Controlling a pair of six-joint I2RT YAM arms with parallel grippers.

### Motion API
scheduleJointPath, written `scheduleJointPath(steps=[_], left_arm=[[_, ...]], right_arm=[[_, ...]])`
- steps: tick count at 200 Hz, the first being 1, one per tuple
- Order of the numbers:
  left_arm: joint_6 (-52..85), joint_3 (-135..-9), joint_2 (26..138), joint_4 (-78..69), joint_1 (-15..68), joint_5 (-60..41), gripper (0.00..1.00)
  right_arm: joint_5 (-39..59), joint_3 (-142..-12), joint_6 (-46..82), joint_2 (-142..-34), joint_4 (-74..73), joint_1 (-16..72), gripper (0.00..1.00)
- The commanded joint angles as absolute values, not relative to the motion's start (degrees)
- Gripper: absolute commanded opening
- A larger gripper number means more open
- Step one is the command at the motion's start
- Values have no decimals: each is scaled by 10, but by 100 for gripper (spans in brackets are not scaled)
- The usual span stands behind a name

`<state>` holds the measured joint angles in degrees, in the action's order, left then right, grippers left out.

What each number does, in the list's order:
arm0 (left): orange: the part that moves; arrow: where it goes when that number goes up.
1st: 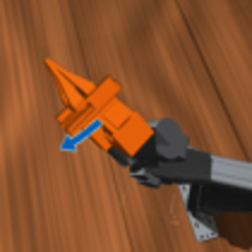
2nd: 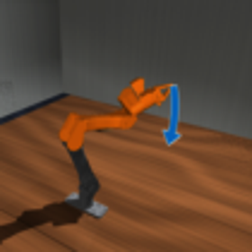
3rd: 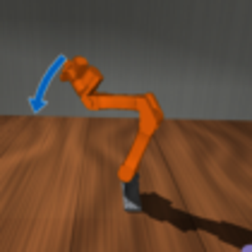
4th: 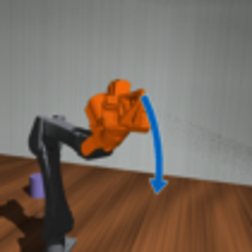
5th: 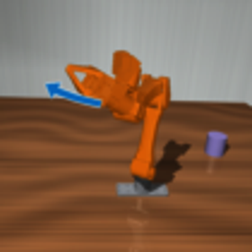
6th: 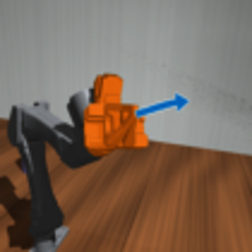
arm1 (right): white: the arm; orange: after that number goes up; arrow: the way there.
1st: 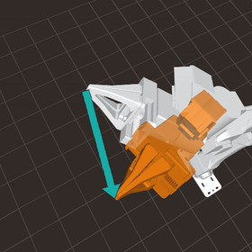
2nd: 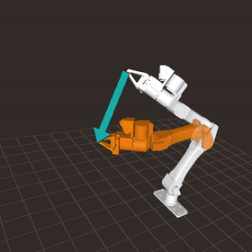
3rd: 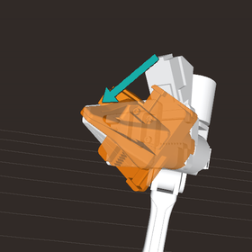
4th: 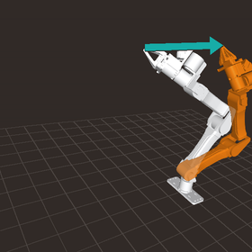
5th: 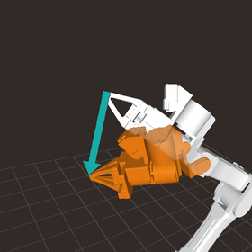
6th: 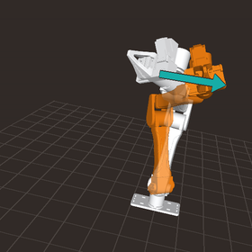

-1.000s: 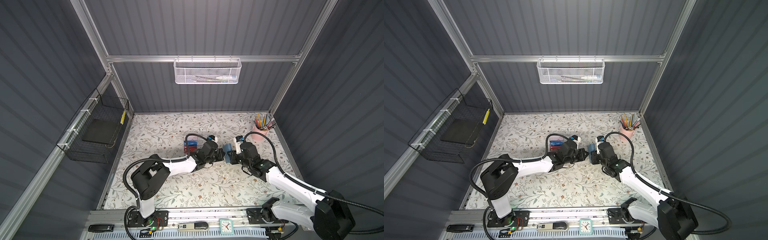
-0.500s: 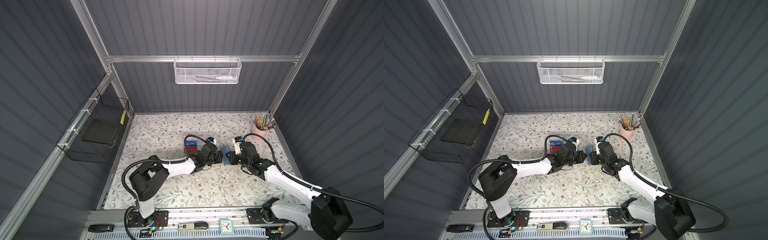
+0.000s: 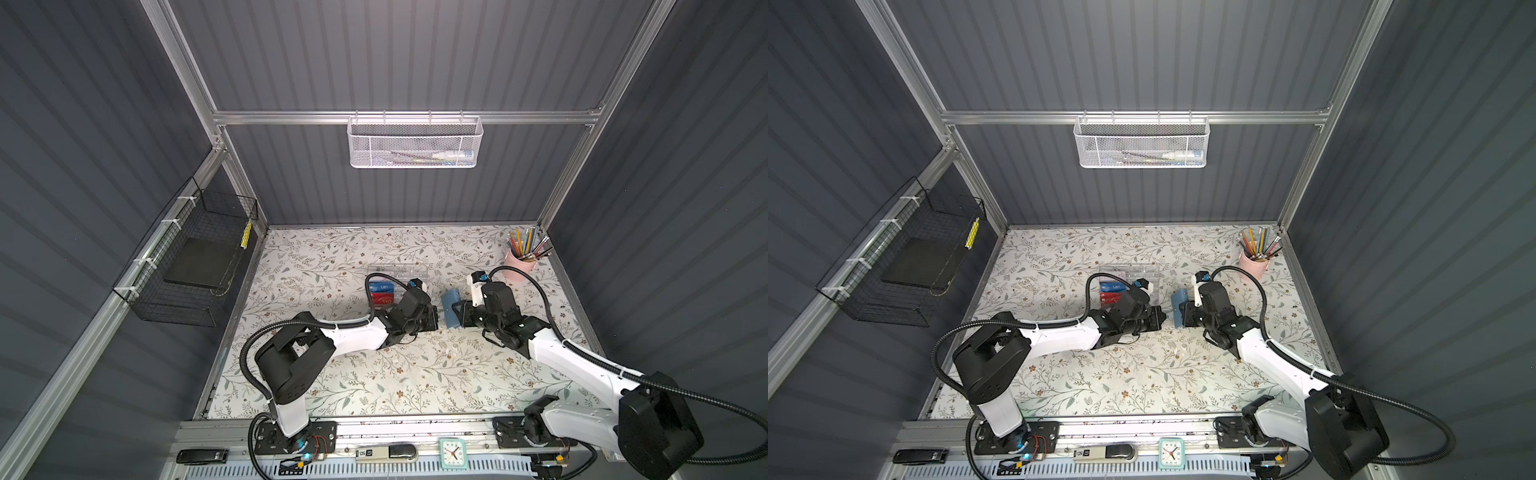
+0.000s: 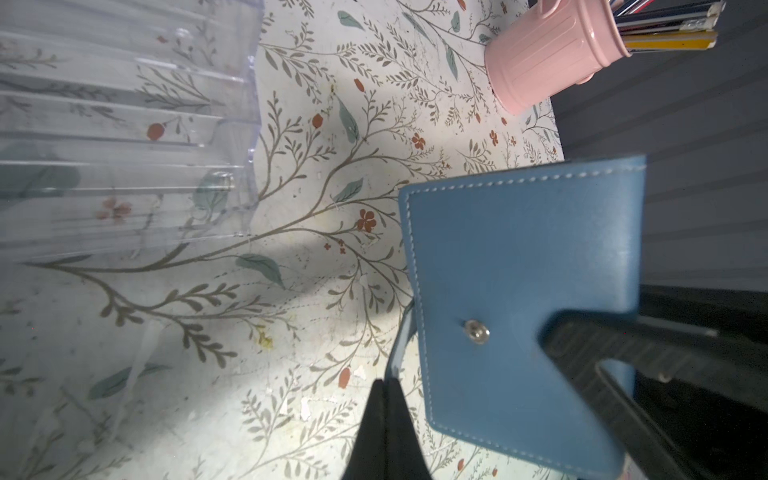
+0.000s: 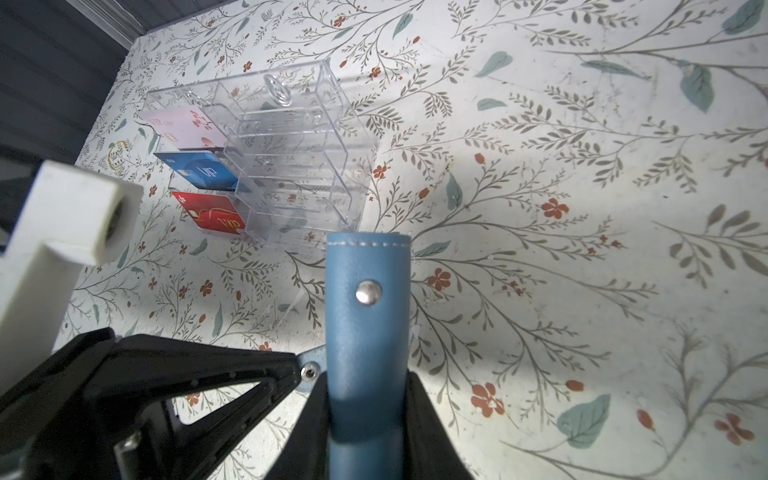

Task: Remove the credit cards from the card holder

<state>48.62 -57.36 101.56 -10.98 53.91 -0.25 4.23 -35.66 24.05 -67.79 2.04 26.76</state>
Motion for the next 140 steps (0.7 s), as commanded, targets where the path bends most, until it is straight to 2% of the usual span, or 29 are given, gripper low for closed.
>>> scheduleJointPath(steps=[1, 112, 140], left_arm=[[470, -564, 992, -82, 540, 7, 0], [437, -534, 924, -26, 539, 10, 0], [424, -519, 914, -24, 540, 5, 0]], right_arm=[[39, -369, 245, -680, -7, 261, 0], [110, -371, 302, -738, 5, 263, 0], [102, -356, 324, -746, 1, 275, 0]])
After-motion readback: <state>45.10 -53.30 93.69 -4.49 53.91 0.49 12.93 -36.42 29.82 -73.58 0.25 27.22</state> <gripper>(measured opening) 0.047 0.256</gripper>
